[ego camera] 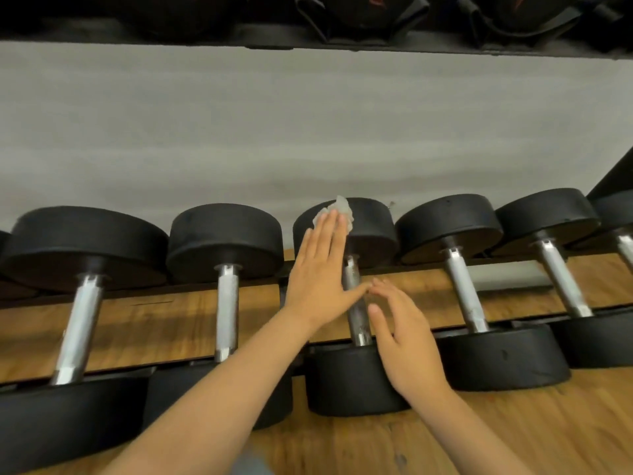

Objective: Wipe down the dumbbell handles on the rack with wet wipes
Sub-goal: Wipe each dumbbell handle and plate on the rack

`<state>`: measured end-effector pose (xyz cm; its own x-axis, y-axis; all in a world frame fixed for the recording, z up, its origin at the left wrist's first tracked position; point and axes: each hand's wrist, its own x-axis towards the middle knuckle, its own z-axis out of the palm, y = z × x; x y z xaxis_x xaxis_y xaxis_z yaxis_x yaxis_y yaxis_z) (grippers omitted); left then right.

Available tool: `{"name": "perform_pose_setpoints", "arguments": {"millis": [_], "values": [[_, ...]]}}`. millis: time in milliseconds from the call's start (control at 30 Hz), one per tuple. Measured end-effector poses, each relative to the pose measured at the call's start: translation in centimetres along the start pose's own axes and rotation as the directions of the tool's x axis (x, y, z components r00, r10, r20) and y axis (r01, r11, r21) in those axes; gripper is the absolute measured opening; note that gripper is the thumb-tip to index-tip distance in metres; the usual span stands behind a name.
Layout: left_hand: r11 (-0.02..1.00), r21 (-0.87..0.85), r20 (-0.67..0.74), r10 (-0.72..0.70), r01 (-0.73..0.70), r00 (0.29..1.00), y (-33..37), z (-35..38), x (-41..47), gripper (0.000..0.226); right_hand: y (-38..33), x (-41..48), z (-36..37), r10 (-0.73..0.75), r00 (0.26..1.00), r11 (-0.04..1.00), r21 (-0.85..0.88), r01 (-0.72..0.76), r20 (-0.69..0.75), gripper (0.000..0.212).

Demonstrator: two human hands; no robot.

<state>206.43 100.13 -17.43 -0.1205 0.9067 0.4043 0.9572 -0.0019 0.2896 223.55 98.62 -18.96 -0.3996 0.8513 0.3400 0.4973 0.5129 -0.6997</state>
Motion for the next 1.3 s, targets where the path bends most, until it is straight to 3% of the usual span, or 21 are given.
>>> {"name": "perform_pose_setpoints", "arguments": {"millis": [133, 300, 400, 567, 667, 933, 1100, 1300], "values": [[0.986, -0.132, 0.004, -0.105, 0.104, 0.995, 0.3, -0.9, 2.0, 0.124, -0.1, 0.1, -0.2, 0.057, 0.998, 0.998, 0.022, -0.057, -0.012, 0.035], [0.978, -0.17, 0.013, -0.119, 0.119, 0.993, -0.2, 0.1, -0.6, 0.124, -0.6, 0.1, -0.2, 0.082, 0.997, 0.996, 0.035, -0.082, -0.003, 0.039], [0.921, -0.309, 0.04, -0.235, 0.236, 0.971, -0.6, -0.6, 1.5, 0.125, -0.9, 0.2, -0.4, 0.119, 0.993, 0.992, 0.029, -0.119, 0.006, 0.031], [0.909, -0.342, 0.023, -0.245, 0.238, 0.969, -0.1, 1.0, -1.8, 0.134, -1.0, 0.0, -0.4, 0.123, 0.992, 0.991, 0.042, -0.123, 0.004, 0.023], [0.796, -0.467, 0.14, -0.364, 0.386, 0.921, -1.2, 0.0, 1.0, 0.133, -1.0, 0.1, -0.5, 0.133, 0.991, 0.991, 0.032, -0.133, 0.008, 0.023], [0.592, -0.61, 0.307, -0.436, 0.527, 0.846, -2.3, 1.1, -0.4, 0.139, -1.2, 0.1, -0.4, 0.14, 0.99, 0.99, -0.002, -0.14, 0.021, 0.025], [0.509, -0.66, 0.33, -0.465, 0.553, 0.821, -2.4, 1.4, 0.4, 0.137, -1.2, 0.1, -0.4, 0.127, 0.991, 0.991, -0.046, -0.126, 0.028, 0.026], [0.328, -0.738, 0.335, -0.58, 0.589, 0.742, -2.4, 2.6, 0.9, 0.125, -1.1, 0.3, -0.4, 0.123, 0.991, 0.987, -0.107, -0.117, 0.045, 0.027]]}}
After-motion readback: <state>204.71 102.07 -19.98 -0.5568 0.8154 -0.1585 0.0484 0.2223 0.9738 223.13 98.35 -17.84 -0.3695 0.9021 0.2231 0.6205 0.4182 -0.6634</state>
